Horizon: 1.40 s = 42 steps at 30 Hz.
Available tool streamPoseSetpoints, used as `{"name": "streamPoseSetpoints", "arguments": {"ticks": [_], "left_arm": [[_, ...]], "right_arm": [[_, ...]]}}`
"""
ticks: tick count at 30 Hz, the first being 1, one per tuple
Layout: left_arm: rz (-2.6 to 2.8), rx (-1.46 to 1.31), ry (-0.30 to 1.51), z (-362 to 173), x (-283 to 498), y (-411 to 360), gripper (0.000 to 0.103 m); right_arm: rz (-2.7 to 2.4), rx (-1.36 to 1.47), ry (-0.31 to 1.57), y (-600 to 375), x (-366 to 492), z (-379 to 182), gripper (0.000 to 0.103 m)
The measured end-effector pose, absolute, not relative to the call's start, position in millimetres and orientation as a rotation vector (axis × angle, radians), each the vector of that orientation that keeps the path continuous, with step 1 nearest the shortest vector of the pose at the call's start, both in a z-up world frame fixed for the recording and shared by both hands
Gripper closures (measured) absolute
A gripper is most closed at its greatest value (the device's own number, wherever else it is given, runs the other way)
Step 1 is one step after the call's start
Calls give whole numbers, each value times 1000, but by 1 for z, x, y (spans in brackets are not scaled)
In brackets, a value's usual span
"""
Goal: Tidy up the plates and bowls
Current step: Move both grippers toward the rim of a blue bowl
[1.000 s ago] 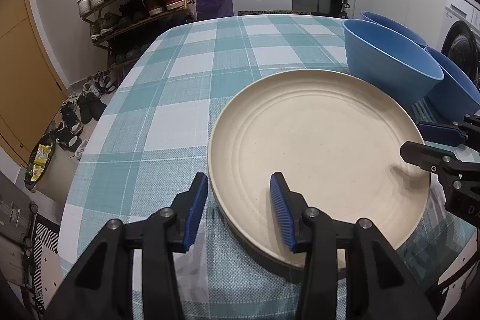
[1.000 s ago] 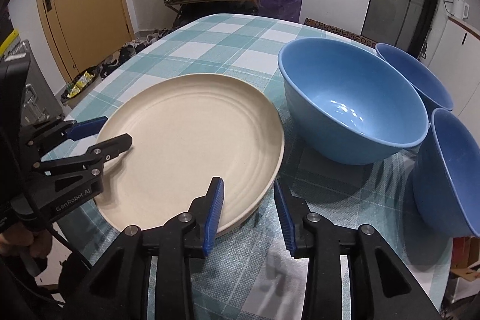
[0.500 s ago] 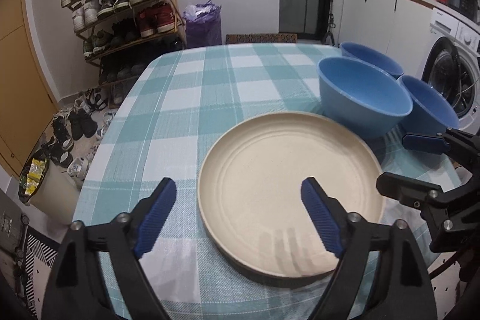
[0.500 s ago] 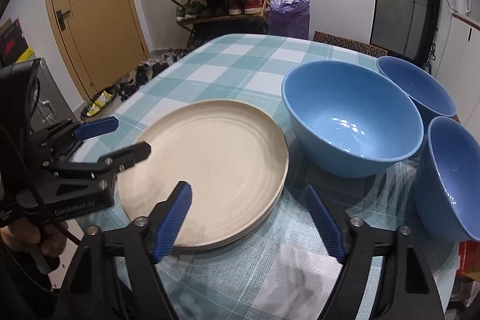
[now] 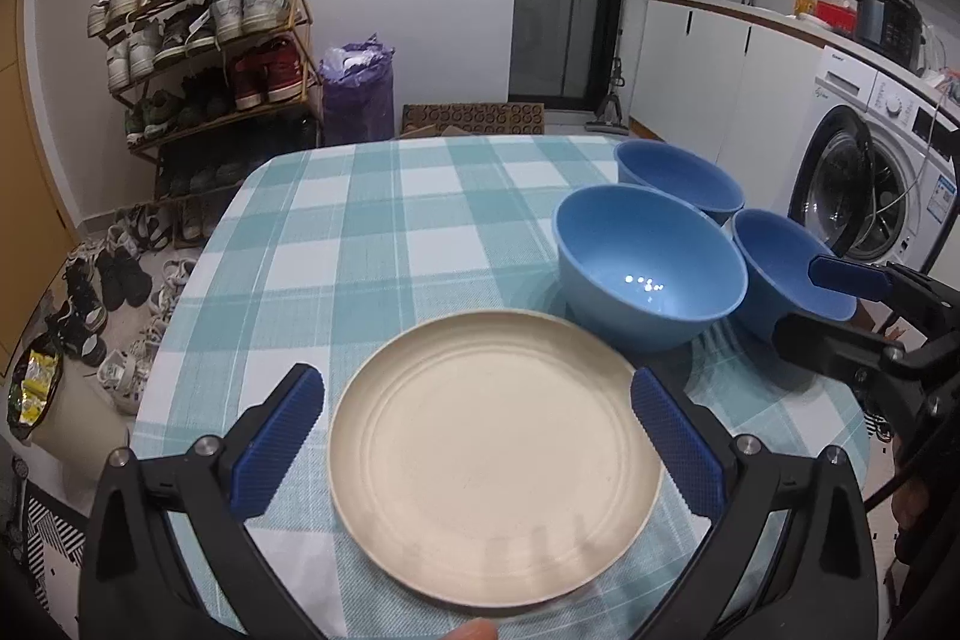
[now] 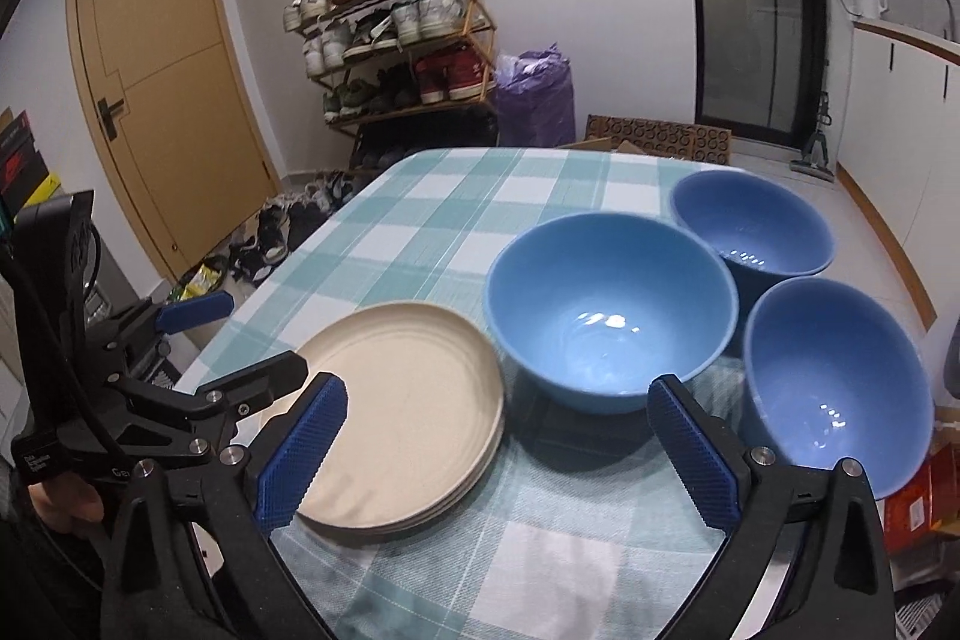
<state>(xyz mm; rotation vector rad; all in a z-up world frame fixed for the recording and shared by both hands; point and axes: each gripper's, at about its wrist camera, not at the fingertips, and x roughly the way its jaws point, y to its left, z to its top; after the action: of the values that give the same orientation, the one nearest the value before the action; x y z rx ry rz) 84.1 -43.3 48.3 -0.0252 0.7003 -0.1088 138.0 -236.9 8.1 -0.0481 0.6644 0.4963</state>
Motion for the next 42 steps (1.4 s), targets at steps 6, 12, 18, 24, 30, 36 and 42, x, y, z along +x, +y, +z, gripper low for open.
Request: {"name": "streamPoseSetpoints", "arguments": {"ticks": [6,12,18,24,30,36,42], "left_arm": [[-139,-15,674,69,97,-57,0],[-173,-5,648,87,113,-72,0],[-192,-1,639,100,132,-83,0],[-203,-6,634,111,147,-89,0],[-205,5,638,119,165,-94,0],[-210,8,641,127,184,-101,0],[-218,12,653,131,207,-114,0]], "right_arm": [[453,0,626,-271,141,36,1],[402,12,593,-306,142,64,1],[383,50,589,-332,151,82,1],[353,52,581,-351,161,97,1],[337,79,573,-373,172,115,1],[308,125,558,-400,184,132,1],[282,155,571,-427,203,141,1]]}}
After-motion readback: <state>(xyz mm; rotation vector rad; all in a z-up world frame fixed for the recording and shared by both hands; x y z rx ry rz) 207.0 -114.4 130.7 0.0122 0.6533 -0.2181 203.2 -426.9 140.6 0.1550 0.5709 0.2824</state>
